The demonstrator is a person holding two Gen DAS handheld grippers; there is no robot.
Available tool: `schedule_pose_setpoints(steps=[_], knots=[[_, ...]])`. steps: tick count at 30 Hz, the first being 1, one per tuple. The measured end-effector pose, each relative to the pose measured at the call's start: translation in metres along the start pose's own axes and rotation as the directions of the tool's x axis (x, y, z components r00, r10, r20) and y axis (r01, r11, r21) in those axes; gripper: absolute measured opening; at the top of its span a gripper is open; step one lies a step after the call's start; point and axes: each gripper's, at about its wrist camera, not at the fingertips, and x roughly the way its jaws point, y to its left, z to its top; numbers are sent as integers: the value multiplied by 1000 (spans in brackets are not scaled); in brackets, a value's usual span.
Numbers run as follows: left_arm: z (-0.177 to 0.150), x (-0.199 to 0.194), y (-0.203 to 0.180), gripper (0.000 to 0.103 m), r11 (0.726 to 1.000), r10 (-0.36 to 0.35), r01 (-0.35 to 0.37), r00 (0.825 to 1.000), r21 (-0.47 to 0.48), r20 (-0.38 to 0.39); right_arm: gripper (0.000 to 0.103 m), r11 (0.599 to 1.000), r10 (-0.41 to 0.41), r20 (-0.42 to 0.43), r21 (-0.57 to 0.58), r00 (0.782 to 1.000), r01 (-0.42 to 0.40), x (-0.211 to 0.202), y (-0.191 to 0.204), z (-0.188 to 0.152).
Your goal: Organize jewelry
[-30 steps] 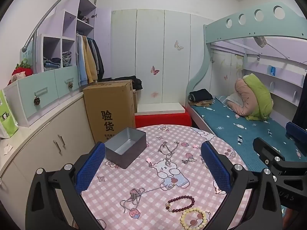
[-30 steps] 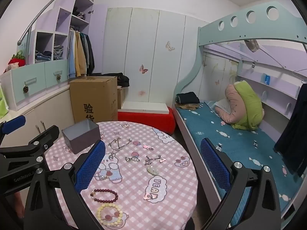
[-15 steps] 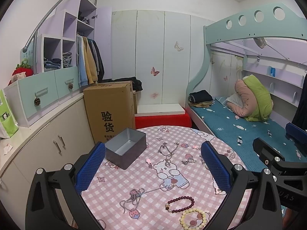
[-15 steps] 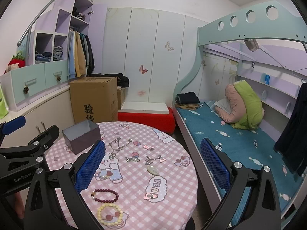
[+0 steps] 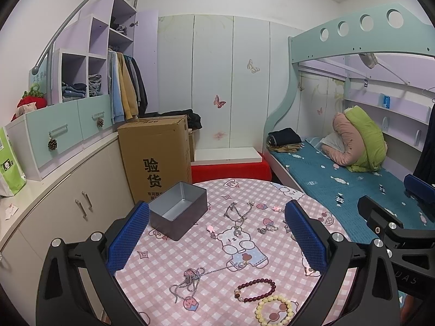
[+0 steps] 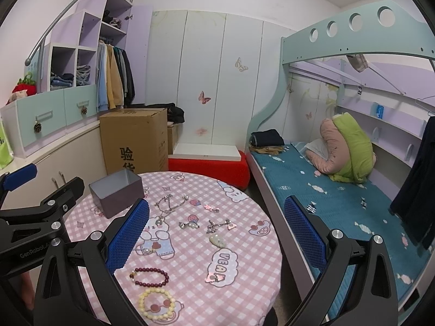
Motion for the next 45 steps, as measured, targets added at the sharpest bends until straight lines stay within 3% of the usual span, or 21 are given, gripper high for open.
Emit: schedule_pose_setpoints(steps=[23, 37, 42, 45], knots=[[-1, 1, 0, 97, 1000, 2, -2, 1000, 5, -2, 96, 1000, 3, -4, 4, 1000, -3, 2, -2, -3], [-7, 29, 4, 97, 1000, -23, 24, 998, 9, -67, 96, 999, 38, -61, 3, 997, -38, 30, 3, -17], [-30, 61, 17, 97, 992, -128, 128, 978, -14, -166, 96, 998, 51, -139, -26, 989, -55, 59, 4, -32], [-51, 81, 27, 97, 987, -158, 151, 959, -48, -235, 96, 998, 35, -204, -39, 978, -44, 82, 0, -48]])
